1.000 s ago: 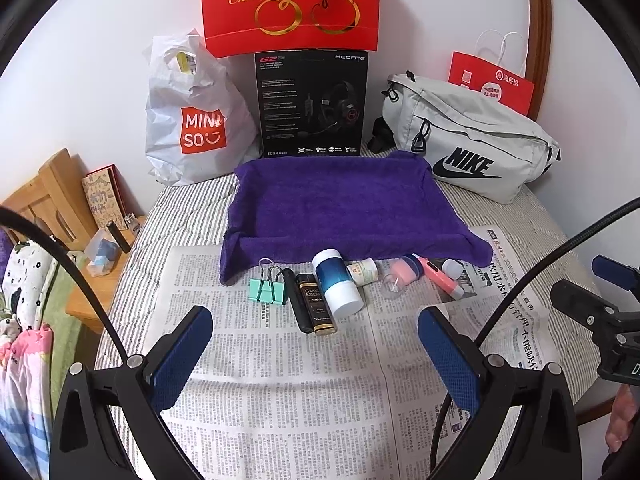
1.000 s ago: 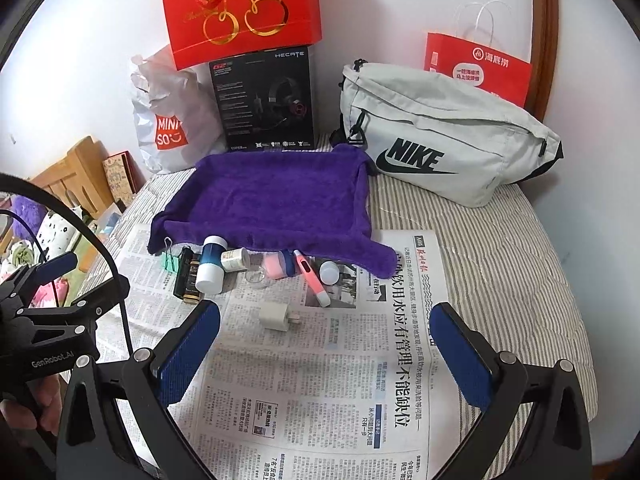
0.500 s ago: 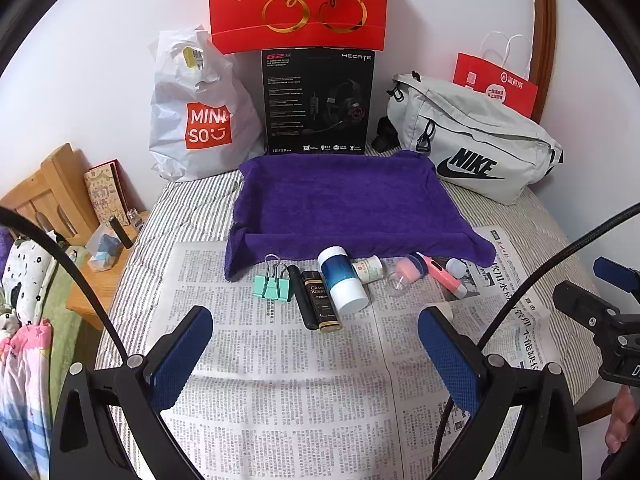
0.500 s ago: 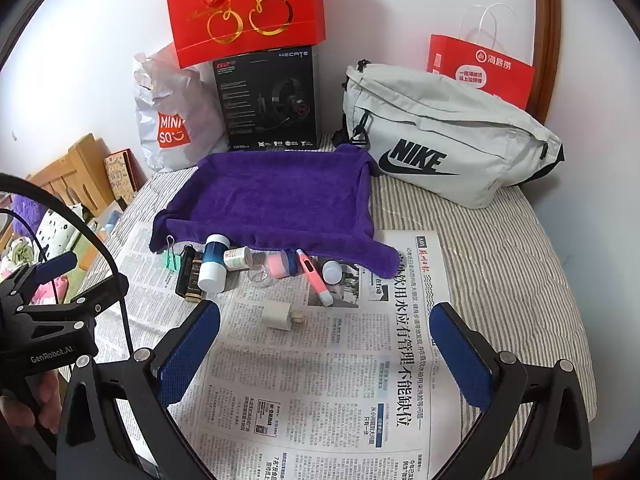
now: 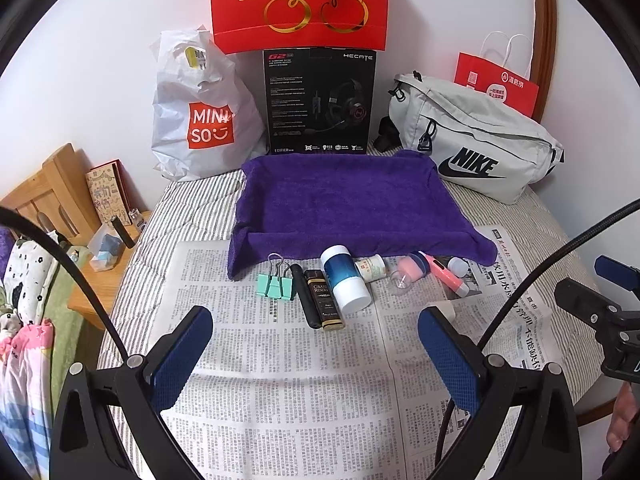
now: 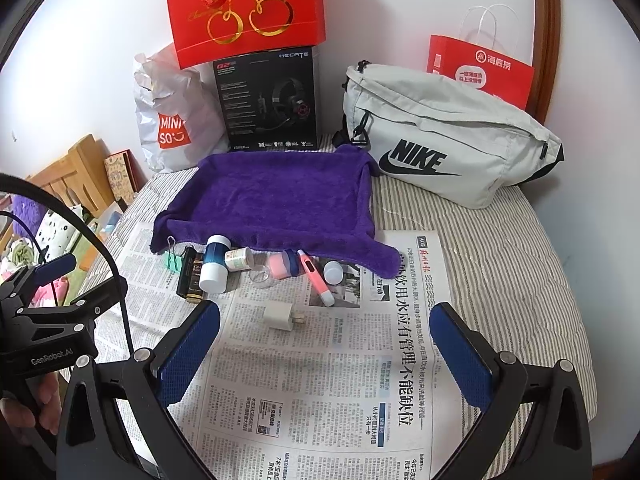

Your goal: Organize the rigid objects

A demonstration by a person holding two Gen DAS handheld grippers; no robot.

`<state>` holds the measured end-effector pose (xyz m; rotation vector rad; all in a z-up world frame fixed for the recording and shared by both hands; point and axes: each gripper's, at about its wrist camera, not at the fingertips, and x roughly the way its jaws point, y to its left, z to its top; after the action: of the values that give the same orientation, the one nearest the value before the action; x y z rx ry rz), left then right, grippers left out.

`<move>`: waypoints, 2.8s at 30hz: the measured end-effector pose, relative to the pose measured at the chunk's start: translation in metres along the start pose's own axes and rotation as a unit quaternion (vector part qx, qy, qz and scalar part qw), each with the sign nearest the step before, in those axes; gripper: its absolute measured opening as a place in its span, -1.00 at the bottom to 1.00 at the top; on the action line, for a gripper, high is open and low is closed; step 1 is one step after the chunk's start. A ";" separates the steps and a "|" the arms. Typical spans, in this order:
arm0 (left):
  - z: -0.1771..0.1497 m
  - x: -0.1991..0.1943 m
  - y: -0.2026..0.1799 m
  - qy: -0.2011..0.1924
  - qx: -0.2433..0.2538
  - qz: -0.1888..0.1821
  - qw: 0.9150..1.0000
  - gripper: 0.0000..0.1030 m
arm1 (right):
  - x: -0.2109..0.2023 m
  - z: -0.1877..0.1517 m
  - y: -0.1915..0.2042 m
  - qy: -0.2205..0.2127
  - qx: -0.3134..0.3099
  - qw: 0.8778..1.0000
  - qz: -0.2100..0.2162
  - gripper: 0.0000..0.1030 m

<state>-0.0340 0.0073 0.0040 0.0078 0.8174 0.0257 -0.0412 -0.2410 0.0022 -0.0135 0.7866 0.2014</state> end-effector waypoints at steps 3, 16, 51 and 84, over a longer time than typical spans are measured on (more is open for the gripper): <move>0.001 0.000 0.000 0.001 0.001 0.001 1.000 1.00 | 0.000 0.000 0.000 0.001 -0.001 1.000 -0.001 1.00; 0.001 -0.001 -0.002 -0.001 0.003 0.002 1.000 1.00 | -0.003 0.001 -0.002 -0.002 -0.001 1.000 0.002 1.00; -0.007 0.074 0.034 0.044 0.000 0.028 0.999 0.99 | 0.040 -0.001 -0.021 0.032 0.018 0.999 0.011 1.00; -0.003 0.172 0.050 0.068 0.047 -0.046 0.995 -0.24 | 0.132 -0.007 -0.036 0.114 0.033 0.993 -0.001 1.00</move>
<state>0.0805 0.0619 -0.1223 0.0574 0.9543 -0.1005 0.0512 -0.2538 -0.0985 0.0254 1.0214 0.1743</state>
